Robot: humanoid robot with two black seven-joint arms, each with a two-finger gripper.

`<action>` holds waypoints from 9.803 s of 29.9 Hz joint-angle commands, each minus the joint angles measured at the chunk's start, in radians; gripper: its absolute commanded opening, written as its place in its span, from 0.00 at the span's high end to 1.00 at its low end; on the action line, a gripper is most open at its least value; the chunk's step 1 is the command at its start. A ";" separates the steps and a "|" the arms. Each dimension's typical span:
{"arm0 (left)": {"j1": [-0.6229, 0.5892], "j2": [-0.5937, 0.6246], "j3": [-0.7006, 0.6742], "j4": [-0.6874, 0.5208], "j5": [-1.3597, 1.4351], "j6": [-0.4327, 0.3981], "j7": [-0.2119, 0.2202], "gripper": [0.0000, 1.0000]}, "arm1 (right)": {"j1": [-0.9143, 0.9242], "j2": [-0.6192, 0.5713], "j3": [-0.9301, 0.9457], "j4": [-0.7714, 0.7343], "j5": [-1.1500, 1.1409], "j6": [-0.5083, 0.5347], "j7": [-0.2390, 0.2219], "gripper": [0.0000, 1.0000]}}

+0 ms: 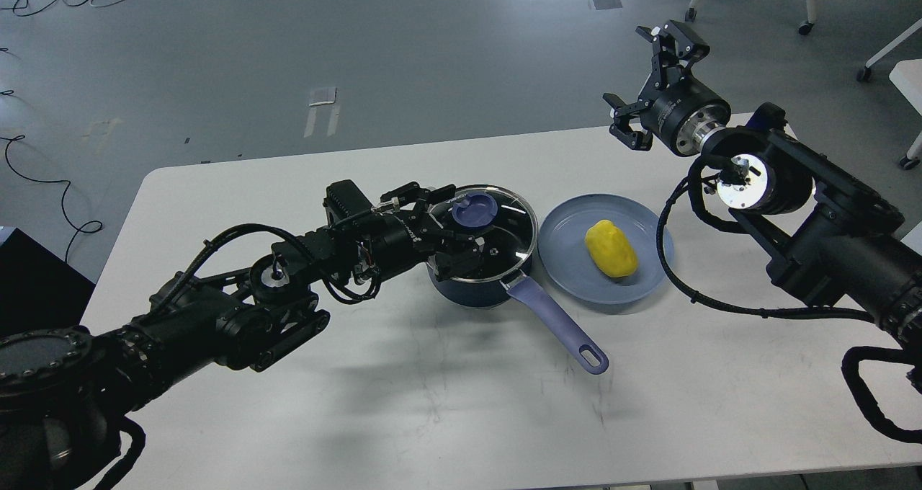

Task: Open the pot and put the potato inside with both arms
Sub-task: 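Close the left gripper on the purple lid knob, then lift the glass lid off the pot with the left gripper, then lower the lid onto the table nearer the robot beside the pot, then release the lid and raise the left gripper away, then lower the right gripper onto the yellow potato on the plate, then grasp and lift the potato with the right gripper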

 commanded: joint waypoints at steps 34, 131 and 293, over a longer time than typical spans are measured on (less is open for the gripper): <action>-0.022 0.098 0.032 -0.156 -0.008 0.086 0.000 0.55 | -0.011 -0.006 -0.008 0.002 -0.001 0.000 0.002 0.00; 0.183 0.512 0.034 -0.219 -0.203 0.086 0.000 0.53 | -0.011 -0.023 -0.017 0.000 -0.001 0.000 0.002 0.00; 0.053 0.274 -0.588 -0.265 -1.722 -0.568 0.441 0.02 | 0.538 0.104 -1.305 -0.101 -0.878 -0.181 0.327 0.87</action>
